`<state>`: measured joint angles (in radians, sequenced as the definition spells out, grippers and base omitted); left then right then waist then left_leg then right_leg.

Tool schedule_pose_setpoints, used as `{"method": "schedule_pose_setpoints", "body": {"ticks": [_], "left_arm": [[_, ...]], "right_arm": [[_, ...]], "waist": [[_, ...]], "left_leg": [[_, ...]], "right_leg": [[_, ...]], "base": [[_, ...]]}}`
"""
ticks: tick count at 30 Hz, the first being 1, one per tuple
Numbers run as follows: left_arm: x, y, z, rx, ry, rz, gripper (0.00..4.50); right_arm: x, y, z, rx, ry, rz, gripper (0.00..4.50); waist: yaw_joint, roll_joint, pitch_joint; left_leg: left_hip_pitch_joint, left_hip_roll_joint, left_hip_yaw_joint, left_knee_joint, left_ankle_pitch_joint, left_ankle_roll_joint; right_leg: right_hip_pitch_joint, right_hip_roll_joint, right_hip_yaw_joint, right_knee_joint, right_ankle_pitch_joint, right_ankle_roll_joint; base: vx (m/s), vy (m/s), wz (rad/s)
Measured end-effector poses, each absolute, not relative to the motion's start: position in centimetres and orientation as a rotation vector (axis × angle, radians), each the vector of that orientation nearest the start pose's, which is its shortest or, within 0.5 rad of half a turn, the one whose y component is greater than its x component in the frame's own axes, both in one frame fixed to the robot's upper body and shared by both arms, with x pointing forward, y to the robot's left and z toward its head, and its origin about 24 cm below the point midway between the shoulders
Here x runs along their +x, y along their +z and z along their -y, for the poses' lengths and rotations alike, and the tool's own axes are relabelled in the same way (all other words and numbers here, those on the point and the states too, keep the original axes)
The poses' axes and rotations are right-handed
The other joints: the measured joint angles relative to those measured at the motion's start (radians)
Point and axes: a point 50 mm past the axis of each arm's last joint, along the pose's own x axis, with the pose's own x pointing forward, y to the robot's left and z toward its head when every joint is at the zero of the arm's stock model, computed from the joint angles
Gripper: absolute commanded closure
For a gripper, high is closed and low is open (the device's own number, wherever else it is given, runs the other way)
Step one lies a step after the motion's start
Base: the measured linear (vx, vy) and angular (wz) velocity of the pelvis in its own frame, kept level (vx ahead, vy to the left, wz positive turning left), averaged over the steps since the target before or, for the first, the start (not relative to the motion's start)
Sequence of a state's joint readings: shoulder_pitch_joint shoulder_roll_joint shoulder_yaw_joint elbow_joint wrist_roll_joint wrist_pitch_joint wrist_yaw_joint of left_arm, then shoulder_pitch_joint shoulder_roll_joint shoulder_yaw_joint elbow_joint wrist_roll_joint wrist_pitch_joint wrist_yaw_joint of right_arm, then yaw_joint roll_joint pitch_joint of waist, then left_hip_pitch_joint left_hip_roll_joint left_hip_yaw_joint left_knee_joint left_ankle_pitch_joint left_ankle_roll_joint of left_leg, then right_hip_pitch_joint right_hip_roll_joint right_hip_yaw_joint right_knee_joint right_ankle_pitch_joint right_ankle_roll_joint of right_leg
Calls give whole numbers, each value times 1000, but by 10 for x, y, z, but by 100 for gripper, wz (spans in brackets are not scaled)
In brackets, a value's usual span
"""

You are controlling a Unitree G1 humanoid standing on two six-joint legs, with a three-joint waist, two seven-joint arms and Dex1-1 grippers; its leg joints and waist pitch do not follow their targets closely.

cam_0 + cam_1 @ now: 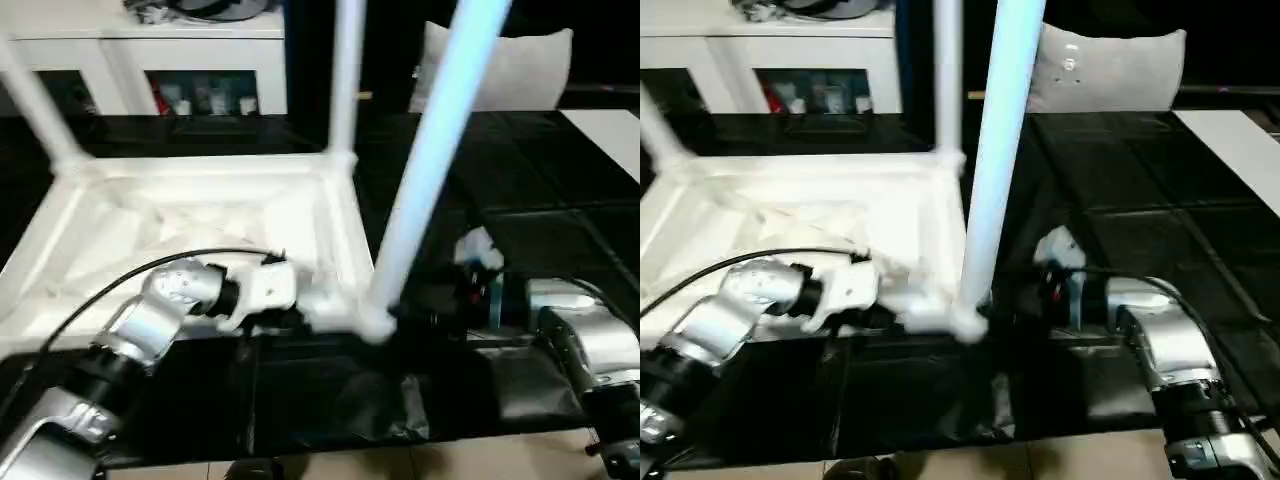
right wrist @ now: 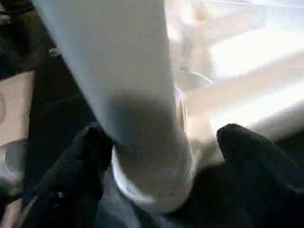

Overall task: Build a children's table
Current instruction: Rotate leg to tighten

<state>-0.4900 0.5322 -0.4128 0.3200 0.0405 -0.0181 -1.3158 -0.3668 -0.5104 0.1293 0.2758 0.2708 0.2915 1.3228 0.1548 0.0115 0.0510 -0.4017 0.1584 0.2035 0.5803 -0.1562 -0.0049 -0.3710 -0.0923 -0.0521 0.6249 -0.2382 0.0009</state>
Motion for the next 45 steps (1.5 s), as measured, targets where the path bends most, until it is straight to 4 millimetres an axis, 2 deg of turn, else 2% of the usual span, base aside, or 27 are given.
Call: {"method": "schedule_pose_setpoints", "body": {"ticks": [7,11,15,19,22,24,26,27,30,33,35,37,45], "left_arm": [[282,62,-135,697,-1618,-382,450],[281,62,-134,688,-1633,-381,450],[281,62,-134,680,-1639,-382,450],[282,62,-133,643,-1611,-394,450],[288,60,-136,576,-1473,-427,450],[293,58,-135,542,-1375,-450,450],[298,55,-128,493,-1274,-457,450],[299,55,-124,476,-1255,-455,450],[304,52,-107,419,-1127,-448,450],[308,53,-95,411,-1040,-441,450],[309,54,-91,409,-1018,-437,450],[310,55,-88,404,-1018,-436,450],[309,58,-87,425,-1037,-420,450]], "right_arm": [[272,68,167,-55,1471,-388,150],[270,66,164,-31,1505,-405,182],[269,66,164,-31,1509,-408,215],[269,67,162,-28,1477,-397,226],[279,65,155,-8,1312,-355,233],[288,60,147,30,1163,-336,239],[302,60,139,41,982,-328,241],[306,61,140,36,939,-328,242],[322,61,130,51,725,-310,242],[332,61,122,67,583,-286,242],[335,62,121,65,551,-273,177],[336,61,120,73,540,-271,177],[328,60,130,71,607,-235,106]], "waist": [[14,-1,0],[17,-1,0],[18,-2,0],[16,-1,0],[3,-1,0],[-15,-1,0],[-45,-1,0],[-51,-2,0],[-72,-4,0],[-73,-4,0],[-69,-4,0],[-65,-4,0],[-59,-3,0]], "left_leg": [[0,0,0,5,0,0],[0,0,0,6,0,0],[0,0,0,6,0,0],[0,0,0,6,0,0],[4,0,0,6,0,0],[7,0,0,5,0,-1],[9,0,0,6,0,-1],[9,0,0,6,0,-1],[9,0,0,5,0,-1],[9,0,0,3,1,-2],[8,0,0,0,1,-2],[7,0,0,-2,1,-2],[1,0,0,-2,1,-2]], "right_leg": [[1,-1,0,4,0,0],[1,-1,0,4,0,0],[1,-1,0,4,0,0],[1,-1,0,5,0,0],[2,-1,1,8,1,-2],[2,-1,2,8,1,-2],[1,-2,2,6,0,1],[0,-2,2,5,0,1],[-3,-2,4,5,6,-8],[-6,-1,4,5,9,-5],[-8,-1,5,5,9,-4],[-9,-1,4,4,9,-3],[-12,0,3,0,9,-3]], "base": [[0,0,0],[0,0,0],[0,0,0],[0,0,0],[0,0,0],[0,0,0],[0,0,0],[0,0,0],[0,0,0],[0,0,0],[0,0,0],[0,0,0],[0,0,0]]}}
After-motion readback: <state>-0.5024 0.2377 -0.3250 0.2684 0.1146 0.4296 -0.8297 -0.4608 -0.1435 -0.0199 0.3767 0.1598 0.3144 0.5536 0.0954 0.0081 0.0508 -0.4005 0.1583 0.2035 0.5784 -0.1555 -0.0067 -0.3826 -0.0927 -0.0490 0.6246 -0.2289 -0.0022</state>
